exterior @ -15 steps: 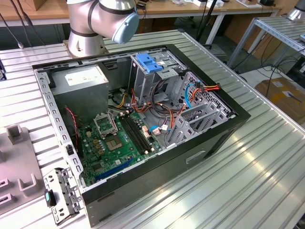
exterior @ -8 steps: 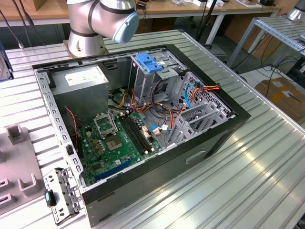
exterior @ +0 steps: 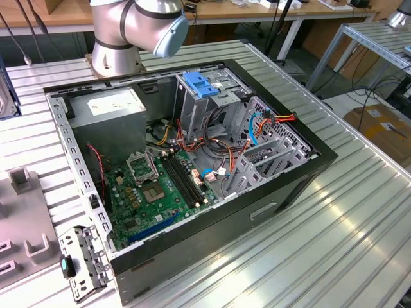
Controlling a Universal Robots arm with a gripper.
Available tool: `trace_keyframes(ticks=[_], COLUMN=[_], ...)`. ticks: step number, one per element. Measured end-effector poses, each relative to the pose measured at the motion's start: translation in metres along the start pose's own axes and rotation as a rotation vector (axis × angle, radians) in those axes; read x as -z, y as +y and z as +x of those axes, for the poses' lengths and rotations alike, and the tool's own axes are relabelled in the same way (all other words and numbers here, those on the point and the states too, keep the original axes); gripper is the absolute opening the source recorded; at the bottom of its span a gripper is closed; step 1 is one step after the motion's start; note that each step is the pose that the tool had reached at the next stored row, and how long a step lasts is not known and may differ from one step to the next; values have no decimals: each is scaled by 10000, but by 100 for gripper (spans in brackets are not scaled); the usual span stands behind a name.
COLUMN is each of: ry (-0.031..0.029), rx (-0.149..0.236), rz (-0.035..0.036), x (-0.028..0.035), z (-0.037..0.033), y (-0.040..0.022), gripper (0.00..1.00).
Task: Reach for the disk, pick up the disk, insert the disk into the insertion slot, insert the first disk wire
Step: 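Pick up the disk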
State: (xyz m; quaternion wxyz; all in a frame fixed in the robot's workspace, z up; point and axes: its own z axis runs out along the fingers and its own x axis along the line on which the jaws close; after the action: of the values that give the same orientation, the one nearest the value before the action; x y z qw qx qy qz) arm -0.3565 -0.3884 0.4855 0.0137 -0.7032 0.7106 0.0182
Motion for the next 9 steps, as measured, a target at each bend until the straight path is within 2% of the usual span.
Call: trace_keyframes(ticks=[2,4,9], ry=[0,-1,8], rx=[-1,-1,-1], rz=[-4,-9,-14], x=[2,3,5], z=[60,99,117], y=[-4,-37,-304], gripper=[37,37,37])
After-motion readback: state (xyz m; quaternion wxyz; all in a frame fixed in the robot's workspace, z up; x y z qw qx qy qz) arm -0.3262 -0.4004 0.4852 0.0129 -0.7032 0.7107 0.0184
